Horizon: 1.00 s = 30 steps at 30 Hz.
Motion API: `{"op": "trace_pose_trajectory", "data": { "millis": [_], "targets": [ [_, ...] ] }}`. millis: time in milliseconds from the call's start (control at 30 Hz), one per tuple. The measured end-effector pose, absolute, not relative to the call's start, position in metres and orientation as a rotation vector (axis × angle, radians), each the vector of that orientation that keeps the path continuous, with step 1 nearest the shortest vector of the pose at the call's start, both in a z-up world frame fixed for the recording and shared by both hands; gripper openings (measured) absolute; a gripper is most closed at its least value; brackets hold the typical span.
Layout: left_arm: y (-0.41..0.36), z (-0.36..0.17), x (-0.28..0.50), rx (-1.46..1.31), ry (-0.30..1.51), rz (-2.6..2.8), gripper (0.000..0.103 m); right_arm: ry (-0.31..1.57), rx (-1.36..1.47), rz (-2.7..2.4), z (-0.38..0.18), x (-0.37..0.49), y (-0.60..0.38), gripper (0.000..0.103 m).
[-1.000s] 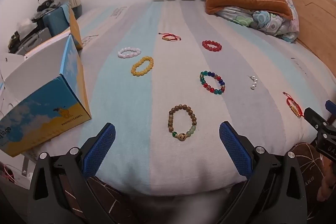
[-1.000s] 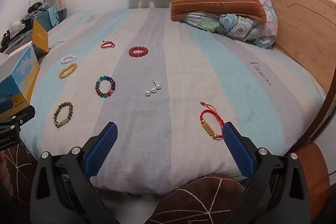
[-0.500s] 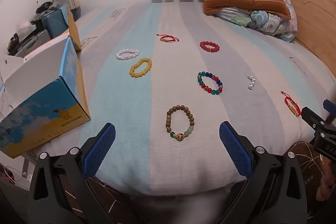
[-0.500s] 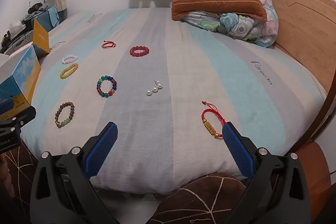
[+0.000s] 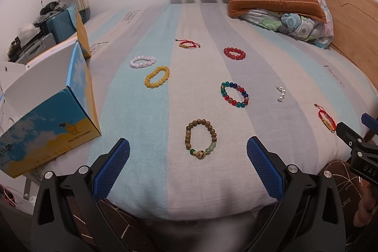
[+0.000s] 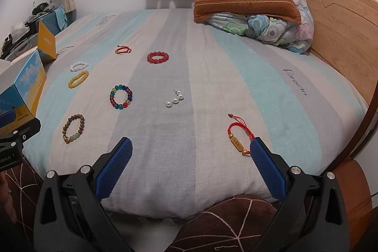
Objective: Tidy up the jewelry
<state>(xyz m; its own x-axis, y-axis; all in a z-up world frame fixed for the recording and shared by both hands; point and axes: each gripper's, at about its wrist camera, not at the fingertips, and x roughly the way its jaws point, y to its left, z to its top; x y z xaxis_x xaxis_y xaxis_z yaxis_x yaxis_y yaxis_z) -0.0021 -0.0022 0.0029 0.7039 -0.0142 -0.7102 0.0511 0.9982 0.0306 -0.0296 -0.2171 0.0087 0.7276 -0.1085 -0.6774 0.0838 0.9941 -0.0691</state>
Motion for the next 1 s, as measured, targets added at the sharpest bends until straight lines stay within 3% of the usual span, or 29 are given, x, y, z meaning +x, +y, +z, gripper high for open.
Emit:
{"op": "trace_pose_trajectory", "data": {
  "millis": [1000],
  "targets": [
    [0.0002,0.0022,-0.0039,0.042,0.790,-0.038,0.097,0.747,-0.022,-0.075,0.0092,-0.0320,-0.2131,0.095]
  ]
}}
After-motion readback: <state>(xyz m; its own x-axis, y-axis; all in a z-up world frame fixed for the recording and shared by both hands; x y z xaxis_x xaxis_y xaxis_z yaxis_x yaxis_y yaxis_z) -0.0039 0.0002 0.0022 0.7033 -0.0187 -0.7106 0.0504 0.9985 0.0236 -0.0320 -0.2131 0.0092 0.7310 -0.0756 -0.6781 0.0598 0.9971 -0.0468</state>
